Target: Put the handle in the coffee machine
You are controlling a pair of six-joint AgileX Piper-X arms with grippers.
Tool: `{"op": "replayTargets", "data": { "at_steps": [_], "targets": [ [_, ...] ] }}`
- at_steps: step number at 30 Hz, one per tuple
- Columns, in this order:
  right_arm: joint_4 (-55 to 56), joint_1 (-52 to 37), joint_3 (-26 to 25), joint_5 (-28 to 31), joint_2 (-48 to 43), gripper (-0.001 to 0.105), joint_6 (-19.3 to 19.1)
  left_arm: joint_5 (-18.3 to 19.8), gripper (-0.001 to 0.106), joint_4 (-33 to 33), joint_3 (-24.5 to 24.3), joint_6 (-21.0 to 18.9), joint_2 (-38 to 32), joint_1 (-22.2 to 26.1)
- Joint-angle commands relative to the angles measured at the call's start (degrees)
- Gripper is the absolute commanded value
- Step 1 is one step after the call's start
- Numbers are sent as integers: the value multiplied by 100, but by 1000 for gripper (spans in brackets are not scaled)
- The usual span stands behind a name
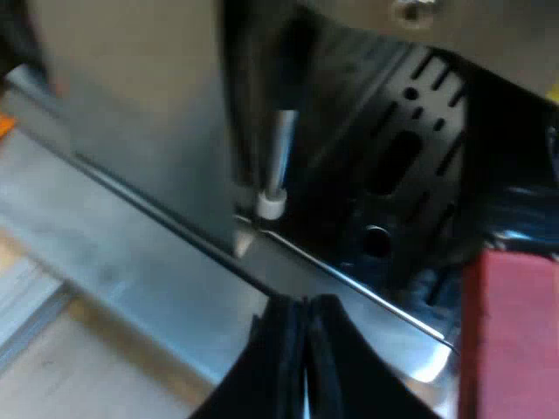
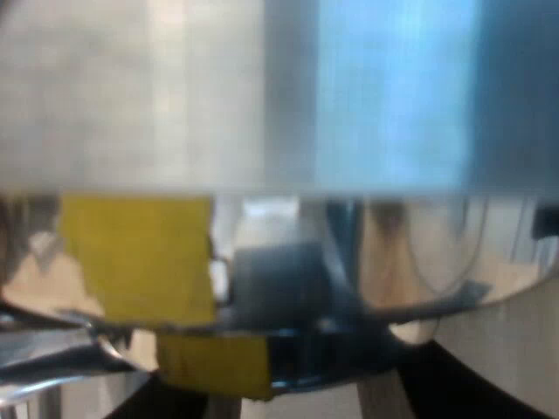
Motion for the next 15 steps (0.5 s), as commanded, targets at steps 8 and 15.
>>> {"op": "replayTargets", "data": {
  "at_steps": [8, 15],
  "targets": [
    [-650, 6, -101, -42, -258, 35, 23, 516, 1, -154, 665, 253, -45, -34],
    [-650, 6, -101, -42, -258, 35, 23, 661, 1, -68, 664, 333, -242, -34]
  ]
}}
